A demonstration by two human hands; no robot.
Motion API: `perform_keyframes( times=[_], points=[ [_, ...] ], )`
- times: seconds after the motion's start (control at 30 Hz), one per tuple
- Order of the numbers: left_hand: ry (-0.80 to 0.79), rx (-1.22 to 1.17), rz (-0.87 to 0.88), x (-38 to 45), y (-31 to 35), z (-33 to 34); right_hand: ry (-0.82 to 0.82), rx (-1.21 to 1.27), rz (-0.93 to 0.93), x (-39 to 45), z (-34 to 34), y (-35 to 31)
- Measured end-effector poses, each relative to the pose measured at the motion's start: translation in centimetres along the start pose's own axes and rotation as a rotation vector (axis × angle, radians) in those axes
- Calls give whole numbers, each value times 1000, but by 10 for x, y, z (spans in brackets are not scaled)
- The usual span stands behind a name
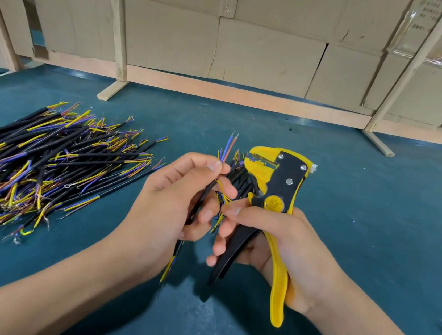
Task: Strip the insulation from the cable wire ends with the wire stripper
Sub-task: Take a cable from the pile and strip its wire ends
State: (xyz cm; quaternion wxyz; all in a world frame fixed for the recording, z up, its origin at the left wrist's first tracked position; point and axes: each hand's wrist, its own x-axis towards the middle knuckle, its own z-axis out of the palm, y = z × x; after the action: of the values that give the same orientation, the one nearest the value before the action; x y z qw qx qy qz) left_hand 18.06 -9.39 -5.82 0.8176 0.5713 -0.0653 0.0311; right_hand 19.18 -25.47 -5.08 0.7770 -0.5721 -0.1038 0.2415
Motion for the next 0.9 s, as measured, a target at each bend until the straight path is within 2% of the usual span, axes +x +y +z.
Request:
perform_keyframes(
  times=[0.27,0.43,0.53,0.8,0.9],
  points=[
    [-27,-83,-88,0,1,1,-12,-3,-16,-2,2,2],
    [76,12,57,3,4,3,-8,-30,-42,-1,2,5],
    [58,89,109,2,7,2,2,-43,-57,0,1,6],
    [-9,166,79,1,12,2,42,-57,-119,3,-3,6],
    [1,327,232,3,12,-4,49,-62,-139,4,-6,6]
  ],
)
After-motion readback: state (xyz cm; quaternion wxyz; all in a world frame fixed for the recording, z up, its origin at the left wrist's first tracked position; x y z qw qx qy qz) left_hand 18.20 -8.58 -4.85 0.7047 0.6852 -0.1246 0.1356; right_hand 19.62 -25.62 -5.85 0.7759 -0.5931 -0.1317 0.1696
